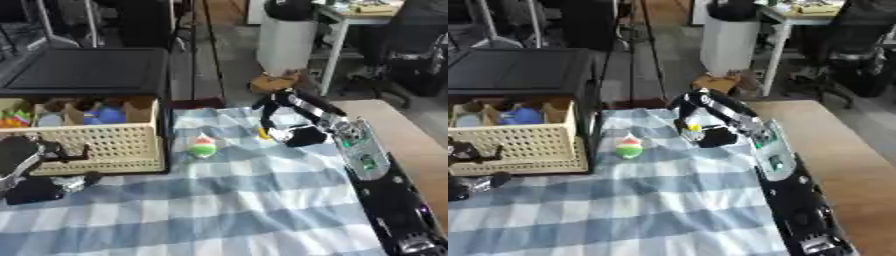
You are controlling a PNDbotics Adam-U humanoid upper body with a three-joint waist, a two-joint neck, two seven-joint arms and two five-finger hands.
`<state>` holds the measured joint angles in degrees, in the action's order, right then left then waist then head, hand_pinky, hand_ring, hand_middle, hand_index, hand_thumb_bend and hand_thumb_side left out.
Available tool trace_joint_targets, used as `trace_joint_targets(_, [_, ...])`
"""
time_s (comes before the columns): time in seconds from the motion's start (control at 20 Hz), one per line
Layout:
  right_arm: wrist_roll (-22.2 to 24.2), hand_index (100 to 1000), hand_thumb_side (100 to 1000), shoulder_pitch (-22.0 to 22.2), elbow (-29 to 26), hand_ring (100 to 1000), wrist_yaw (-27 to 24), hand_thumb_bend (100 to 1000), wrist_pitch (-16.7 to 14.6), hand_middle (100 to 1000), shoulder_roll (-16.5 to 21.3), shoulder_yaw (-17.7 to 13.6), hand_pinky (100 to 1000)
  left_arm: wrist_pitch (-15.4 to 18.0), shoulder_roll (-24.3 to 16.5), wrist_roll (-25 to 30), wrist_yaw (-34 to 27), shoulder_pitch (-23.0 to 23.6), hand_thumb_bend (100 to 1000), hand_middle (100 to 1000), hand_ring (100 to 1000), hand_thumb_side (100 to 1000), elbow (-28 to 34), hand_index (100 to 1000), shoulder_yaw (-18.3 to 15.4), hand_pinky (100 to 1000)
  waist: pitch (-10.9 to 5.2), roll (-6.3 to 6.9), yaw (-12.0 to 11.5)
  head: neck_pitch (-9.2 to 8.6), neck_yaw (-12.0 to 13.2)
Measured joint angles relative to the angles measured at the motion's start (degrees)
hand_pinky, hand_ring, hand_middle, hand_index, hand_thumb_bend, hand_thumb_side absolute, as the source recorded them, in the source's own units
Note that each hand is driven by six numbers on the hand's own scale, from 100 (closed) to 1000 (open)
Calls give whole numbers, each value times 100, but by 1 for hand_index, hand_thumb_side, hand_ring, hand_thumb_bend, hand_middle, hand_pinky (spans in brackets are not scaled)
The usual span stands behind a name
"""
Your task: Pick up objects from table and place into drawer.
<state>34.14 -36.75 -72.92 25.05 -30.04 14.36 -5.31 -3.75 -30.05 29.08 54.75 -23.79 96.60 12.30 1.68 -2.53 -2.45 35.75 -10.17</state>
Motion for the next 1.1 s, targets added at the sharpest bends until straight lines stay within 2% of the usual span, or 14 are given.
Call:
trace_joint_targets(0.45, [-5,782,300,31,0,624,0,100,6,495,2,-2,676,-33,-85,247,-164,643,654,100,100,1000,1122,315,-17,100,-12,4,-46,1,-55])
trace_joint_targets(0.7, [-10,782,300,49,0,624,0,100,13,495,4,-4,676,-1,-131,228,-274,846,643,100,100,1000,1591,323,-120,100,-29,29,-89,19,-77])
trace_joint_targets(0.8, [-9,782,299,50,0,624,0,100,15,495,4,-4,677,36,-133,161,-294,904,621,100,100,1000,1624,362,-162,100,-30,33,-112,31,-85])
trace_joint_targets(0.95, [-5,782,298,50,0,624,1,100,21,495,4,-5,677,62,-144,56,-332,981,581,100,100,1000,1648,548,-203,105,-32,32,-113,36,-100])
trace_joint_targets(1.1, [-5,782,295,51,0,624,2,100,22,495,4,-19,677,76,-146,-40,-398,1050,552,100,100,1000,1669,652,-227,138,-58,25,-123,36,-105])
